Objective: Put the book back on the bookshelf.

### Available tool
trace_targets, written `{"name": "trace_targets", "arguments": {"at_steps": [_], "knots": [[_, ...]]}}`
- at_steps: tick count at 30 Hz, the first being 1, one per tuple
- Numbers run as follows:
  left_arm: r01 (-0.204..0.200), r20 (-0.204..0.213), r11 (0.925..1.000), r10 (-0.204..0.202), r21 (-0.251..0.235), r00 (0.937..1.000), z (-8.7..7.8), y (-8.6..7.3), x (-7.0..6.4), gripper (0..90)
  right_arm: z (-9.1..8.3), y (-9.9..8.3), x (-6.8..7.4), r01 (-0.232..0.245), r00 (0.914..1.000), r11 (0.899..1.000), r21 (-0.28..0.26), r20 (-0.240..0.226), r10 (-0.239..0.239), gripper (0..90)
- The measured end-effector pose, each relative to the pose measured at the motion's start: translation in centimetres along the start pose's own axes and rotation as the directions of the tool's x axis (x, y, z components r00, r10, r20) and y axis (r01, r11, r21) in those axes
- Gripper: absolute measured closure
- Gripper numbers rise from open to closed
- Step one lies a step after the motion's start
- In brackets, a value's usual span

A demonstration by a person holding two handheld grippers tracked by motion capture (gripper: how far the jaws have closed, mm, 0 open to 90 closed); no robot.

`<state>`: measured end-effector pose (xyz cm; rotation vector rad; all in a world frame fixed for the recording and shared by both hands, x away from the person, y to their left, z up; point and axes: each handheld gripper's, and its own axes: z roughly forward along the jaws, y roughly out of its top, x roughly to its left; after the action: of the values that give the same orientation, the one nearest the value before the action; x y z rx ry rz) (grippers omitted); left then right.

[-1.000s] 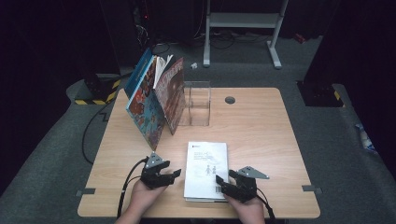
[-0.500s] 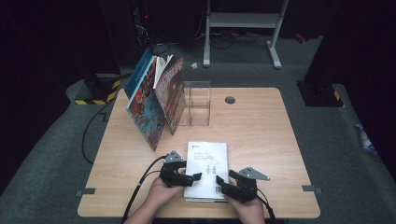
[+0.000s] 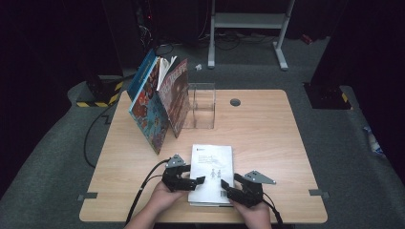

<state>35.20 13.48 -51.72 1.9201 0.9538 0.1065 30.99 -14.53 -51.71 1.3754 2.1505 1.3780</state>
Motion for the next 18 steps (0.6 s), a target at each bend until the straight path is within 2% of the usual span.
{"name": "trace_targets", "arguments": {"at_steps": [2,6,11,18], "knots": [[0.009,-0.003,1.0000,-0.009,0.003,1.0000,0.0,0.0,-0.1,23.9,0.0,0.0,0.1,-0.001,1.0000,1.000,-0.003,0.002,0.001,34.6],[-0.006,-0.013,0.9999,0.006,-0.009,0.9999,-0.3,-0.1,-0.2,26.9,-0.1,0.1,0.3,0.012,0.9997,1.000,0.000,0.020,-0.012,35.3],[-0.013,-0.018,0.9992,0.012,-0.036,0.9998,-1.0,-0.2,0.0,38.1,-0.1,0.1,0.4,0.010,0.9996,1.000,0.001,0.025,-0.010,35.3],[-0.071,-0.021,0.9940,0.070,-0.083,0.9973,-1.5,-0.5,0.0,45.4,-0.1,0.2,0.3,0.006,0.9999,1.000,0.008,0.016,-0.006,34.6]]}}
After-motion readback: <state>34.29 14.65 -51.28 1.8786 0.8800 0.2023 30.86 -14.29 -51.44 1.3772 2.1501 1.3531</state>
